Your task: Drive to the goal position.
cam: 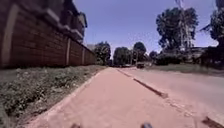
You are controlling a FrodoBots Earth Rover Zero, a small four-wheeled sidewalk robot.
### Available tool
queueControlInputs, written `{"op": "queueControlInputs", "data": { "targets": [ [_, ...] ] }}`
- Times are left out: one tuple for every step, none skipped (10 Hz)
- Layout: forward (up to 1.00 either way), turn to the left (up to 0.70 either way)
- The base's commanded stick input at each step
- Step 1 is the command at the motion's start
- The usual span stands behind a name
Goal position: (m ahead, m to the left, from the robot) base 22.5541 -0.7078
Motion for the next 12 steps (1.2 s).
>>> {"op": "queueControlInputs", "data": {
  "targets": [
    [0.85,0.00],
    [0.85,0.00],
    [0.85,0.00],
    [0.85,0.00],
    [0.85,0.00],
    [0.85,0.00],
    [0.85,0.00],
    [0.85,0.00],
    [0.85,0.00],
    [0.85,0.00],
    [0.85,0.00],
    [0.85,0.00]
  ]
}}
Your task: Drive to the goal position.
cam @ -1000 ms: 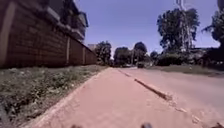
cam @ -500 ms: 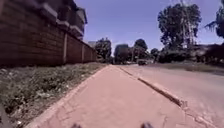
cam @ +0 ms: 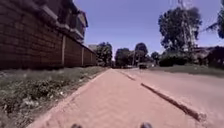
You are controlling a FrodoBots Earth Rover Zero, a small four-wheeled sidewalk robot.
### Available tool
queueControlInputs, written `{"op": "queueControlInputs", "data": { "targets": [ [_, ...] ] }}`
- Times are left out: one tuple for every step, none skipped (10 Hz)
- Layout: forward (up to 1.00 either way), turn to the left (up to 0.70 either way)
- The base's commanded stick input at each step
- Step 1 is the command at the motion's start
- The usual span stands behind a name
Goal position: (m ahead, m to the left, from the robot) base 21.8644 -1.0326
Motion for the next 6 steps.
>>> {"op": "queueControlInputs", "data": {
  "targets": [
    [0.85,0.00],
    [0.85,0.00],
    [0.85,0.00],
    [0.85,0.00],
    [0.85,0.00],
    [0.85,0.00]
  ]
}}
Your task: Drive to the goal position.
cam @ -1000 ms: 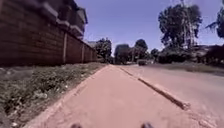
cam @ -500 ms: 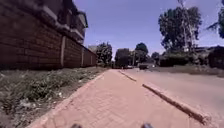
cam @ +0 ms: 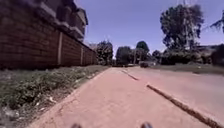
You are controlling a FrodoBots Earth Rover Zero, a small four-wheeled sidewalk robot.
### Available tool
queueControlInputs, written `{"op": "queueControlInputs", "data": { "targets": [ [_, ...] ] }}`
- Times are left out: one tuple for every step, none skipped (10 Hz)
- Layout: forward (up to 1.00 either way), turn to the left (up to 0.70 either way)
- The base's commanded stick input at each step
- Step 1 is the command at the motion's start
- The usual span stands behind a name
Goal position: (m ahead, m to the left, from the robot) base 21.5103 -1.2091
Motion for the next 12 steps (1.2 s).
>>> {"op": "queueControlInputs", "data": {
  "targets": [
    [0.85,0.00],
    [0.85,0.00],
    [0.85,0.00],
    [0.85,0.00],
    [0.85,-0.02],
    [0.85,-0.17],
    [0.85,-0.33],
    [0.85,-0.34],
    [0.85,-0.33],
    [0.85,0.00],
    [0.85,0.00],
    [0.85,0.00]
  ]
}}
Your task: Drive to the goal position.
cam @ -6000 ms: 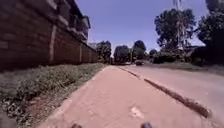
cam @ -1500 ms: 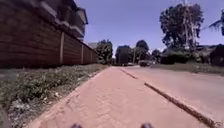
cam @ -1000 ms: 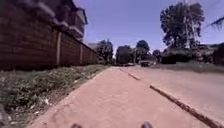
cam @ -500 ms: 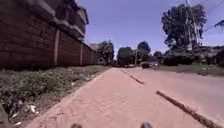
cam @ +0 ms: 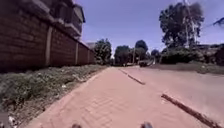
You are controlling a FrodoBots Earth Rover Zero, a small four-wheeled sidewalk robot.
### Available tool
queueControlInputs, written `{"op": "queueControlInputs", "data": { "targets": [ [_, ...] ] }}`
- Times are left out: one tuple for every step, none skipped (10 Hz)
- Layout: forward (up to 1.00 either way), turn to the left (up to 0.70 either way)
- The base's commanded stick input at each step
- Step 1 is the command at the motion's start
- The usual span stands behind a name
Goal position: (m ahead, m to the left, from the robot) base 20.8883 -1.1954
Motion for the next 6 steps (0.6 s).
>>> {"op": "queueControlInputs", "data": {
  "targets": [
    [0.85,0.00],
    [0.85,0.00],
    [0.85,0.00],
    [0.85,0.00],
    [0.85,0.00],
    [0.85,0.00]
  ]
}}
